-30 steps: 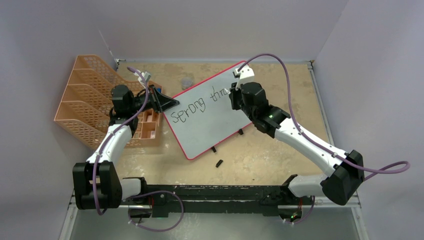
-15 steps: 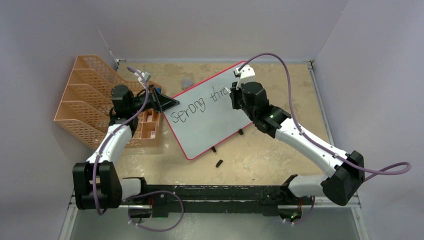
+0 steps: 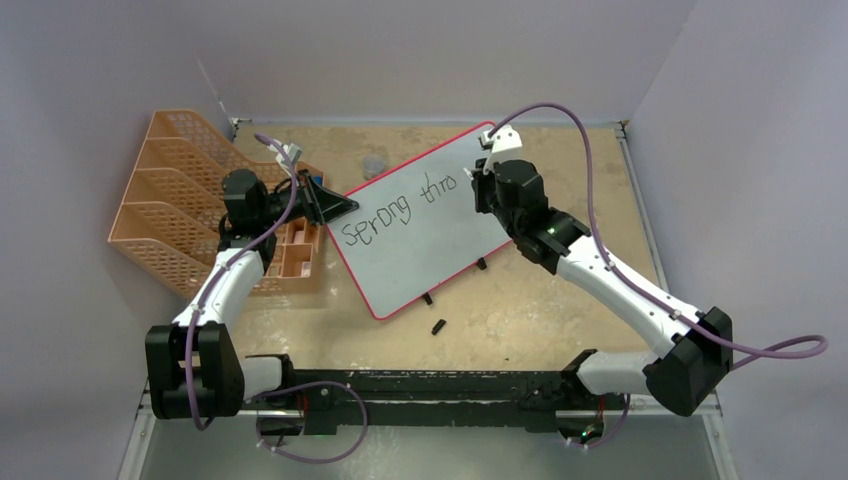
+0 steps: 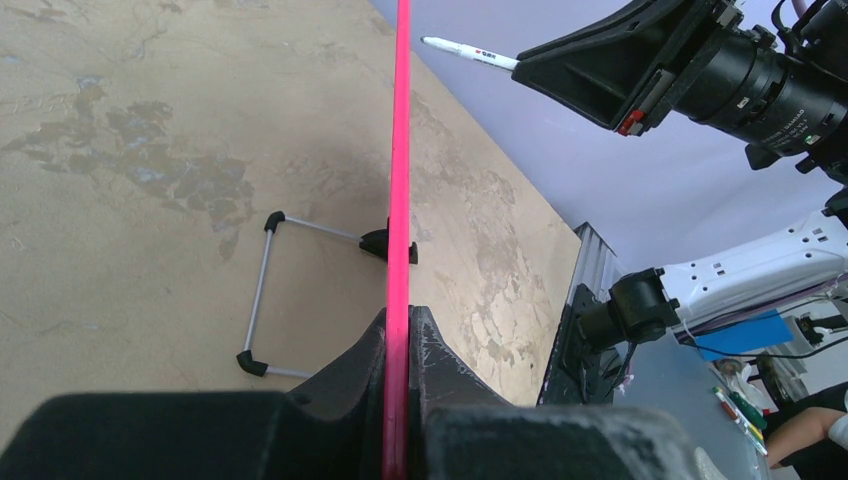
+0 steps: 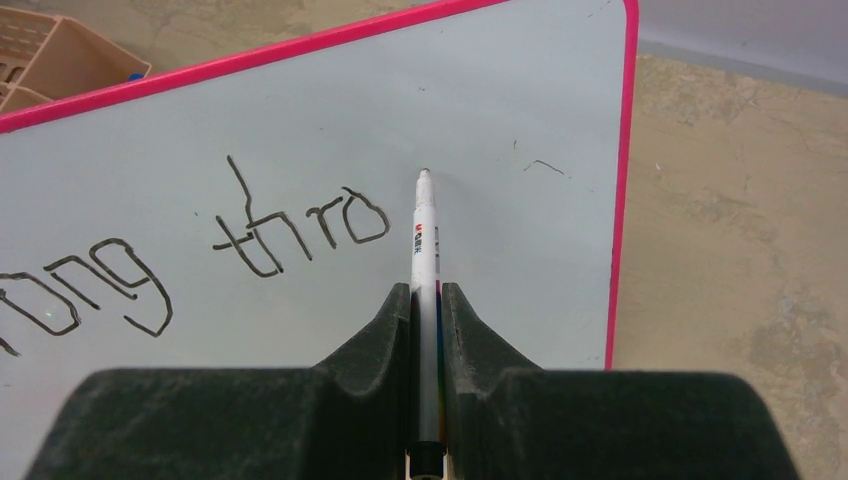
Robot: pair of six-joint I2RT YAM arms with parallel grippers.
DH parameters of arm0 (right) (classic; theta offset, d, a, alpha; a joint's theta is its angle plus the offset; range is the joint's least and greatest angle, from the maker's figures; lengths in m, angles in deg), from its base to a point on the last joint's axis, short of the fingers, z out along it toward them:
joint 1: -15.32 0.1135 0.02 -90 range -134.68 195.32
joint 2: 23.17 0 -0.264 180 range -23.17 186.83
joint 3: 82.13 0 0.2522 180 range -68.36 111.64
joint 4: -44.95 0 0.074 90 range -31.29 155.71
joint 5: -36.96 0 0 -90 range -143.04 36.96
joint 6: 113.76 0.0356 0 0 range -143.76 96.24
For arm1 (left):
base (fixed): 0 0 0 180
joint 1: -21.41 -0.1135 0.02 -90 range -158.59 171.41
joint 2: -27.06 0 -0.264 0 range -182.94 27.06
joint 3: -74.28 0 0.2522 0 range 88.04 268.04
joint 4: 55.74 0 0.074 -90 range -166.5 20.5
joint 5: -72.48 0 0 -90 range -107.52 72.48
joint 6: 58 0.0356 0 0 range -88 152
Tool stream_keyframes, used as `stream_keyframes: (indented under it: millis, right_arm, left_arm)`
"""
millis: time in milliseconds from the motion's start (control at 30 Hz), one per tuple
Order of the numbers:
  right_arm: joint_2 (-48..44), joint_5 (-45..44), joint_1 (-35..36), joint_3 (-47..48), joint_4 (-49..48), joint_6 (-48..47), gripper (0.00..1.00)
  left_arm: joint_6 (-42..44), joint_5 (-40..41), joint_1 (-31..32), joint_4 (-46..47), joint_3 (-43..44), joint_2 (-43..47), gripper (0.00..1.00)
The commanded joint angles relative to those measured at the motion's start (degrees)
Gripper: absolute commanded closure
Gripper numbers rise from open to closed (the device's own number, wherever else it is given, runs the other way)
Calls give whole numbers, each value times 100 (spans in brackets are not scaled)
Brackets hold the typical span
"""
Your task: Write a sentence on the whiteboard
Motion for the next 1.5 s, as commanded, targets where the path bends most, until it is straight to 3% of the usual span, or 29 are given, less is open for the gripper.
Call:
stream_keyframes:
  millis: [0,1467]
  right_arm:
    - [-132,90,-19,-24,-289,-195,100]
    - [28,526,-13,-7,118,-121,100]
  left_arm:
    - [230,-299,145,-133,97,-45,100]
    - [221,-335,145,-123,107,-72,100]
